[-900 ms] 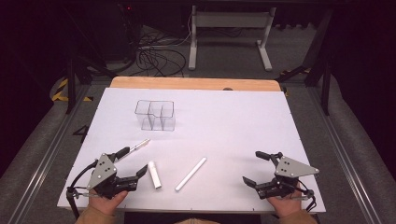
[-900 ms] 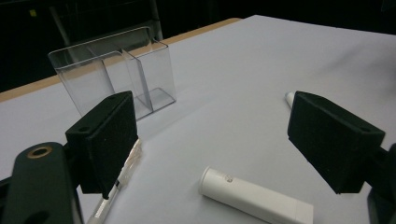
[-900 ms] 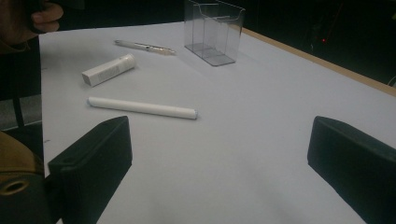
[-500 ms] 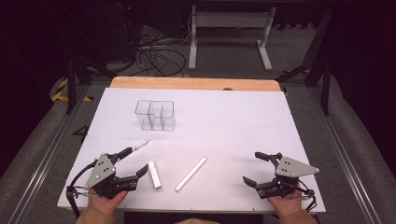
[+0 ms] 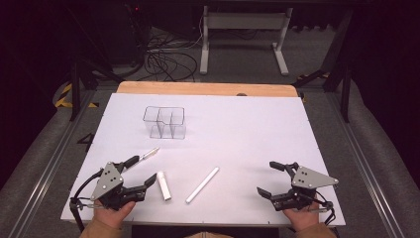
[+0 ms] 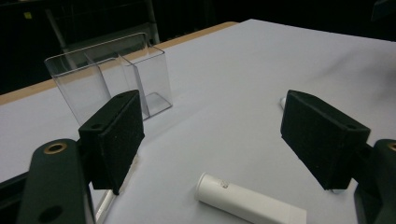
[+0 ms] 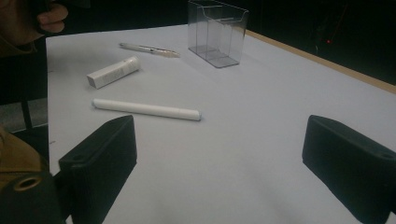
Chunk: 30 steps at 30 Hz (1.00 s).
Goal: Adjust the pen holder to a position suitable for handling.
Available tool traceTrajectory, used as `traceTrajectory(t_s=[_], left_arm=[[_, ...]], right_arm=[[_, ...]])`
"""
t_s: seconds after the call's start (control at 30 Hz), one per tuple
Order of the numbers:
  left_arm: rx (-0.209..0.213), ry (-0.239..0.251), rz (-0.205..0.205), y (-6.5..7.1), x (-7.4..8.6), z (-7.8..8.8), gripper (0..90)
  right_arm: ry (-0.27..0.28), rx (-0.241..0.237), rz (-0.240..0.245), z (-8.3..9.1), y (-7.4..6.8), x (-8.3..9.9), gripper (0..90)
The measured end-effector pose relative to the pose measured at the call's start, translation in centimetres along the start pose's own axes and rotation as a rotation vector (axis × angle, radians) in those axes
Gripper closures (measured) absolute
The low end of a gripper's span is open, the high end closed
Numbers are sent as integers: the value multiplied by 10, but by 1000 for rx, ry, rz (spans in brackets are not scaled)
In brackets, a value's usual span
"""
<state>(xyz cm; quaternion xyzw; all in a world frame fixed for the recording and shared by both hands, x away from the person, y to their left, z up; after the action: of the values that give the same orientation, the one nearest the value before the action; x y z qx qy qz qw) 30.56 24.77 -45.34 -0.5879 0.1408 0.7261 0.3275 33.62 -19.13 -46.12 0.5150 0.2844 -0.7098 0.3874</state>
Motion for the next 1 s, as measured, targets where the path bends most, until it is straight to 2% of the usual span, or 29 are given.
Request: traceTrajectory(t_s=[0.13, 0.43, 0.5, 0.8, 1.0], left_arm=[[28, -10, 33, -2, -5, -3, 186], [24, -23, 16, -9, -17, -4, 188], [28, -22, 24, -10, -18, -4, 192], [36, -15, 9, -17, -28, -6, 199], [54, -4, 31, -23, -33, -9, 201]], right_arm=[[-4, -6, -2, -2, 0, 0, 106], [-18, -19, -8, -5, -1, 1, 109], [-21, -20, -5, -6, -1, 2, 109], [-30, -23, -4, -7, -1, 3, 108], [-32, -23, -4, -7, -1, 3, 108]])
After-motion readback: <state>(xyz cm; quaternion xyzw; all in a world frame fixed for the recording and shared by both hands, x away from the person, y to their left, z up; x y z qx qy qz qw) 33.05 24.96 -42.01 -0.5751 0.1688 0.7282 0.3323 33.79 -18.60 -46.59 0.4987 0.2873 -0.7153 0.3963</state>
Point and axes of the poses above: each handheld gripper's, and its own axes: z roughly backward along the jaws, x roughly out of its underside, y roughly to its right, the point moved 4 cm from there along -z, roughly forward along the jaws, and after that the axes turned 6 degrees about -z, right-handed, at the moved point
